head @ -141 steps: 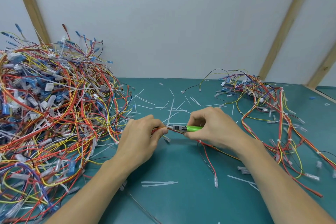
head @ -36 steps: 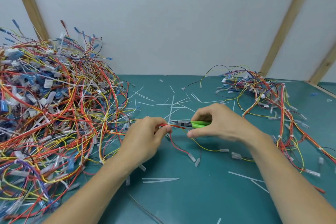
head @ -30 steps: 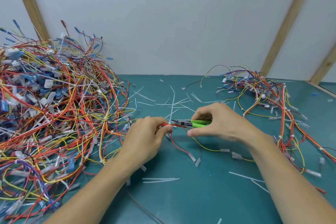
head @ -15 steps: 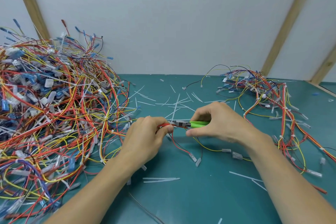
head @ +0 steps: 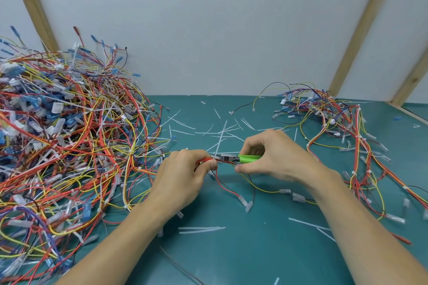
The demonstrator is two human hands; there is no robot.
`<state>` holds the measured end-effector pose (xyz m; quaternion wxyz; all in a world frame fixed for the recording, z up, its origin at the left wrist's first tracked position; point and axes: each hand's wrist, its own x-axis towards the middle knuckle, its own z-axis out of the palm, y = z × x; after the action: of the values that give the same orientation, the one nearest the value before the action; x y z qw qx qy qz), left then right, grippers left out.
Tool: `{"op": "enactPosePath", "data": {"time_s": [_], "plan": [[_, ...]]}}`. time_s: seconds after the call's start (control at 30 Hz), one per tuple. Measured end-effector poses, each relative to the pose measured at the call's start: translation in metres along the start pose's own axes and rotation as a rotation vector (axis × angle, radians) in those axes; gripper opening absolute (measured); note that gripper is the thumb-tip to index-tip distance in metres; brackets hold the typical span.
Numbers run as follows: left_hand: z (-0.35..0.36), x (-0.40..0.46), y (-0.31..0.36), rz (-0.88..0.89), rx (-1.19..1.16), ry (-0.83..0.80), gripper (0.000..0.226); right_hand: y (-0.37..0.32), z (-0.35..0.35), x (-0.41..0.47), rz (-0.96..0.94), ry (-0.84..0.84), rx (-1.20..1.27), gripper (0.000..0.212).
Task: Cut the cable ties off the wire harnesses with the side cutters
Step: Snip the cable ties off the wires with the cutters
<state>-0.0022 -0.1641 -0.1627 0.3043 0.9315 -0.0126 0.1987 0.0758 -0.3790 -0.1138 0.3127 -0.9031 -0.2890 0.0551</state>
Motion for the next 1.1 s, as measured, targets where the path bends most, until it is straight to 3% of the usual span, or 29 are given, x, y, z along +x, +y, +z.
{"op": "enactPosePath", "data": {"time_s": [1.1], "plan": [[-0.0034,0.0009,0.0026,-0.018,-0.038,0.005,0.016,0.0054,0.007,0.0037,-0.025,0.06,-0.022,0.023]]}}
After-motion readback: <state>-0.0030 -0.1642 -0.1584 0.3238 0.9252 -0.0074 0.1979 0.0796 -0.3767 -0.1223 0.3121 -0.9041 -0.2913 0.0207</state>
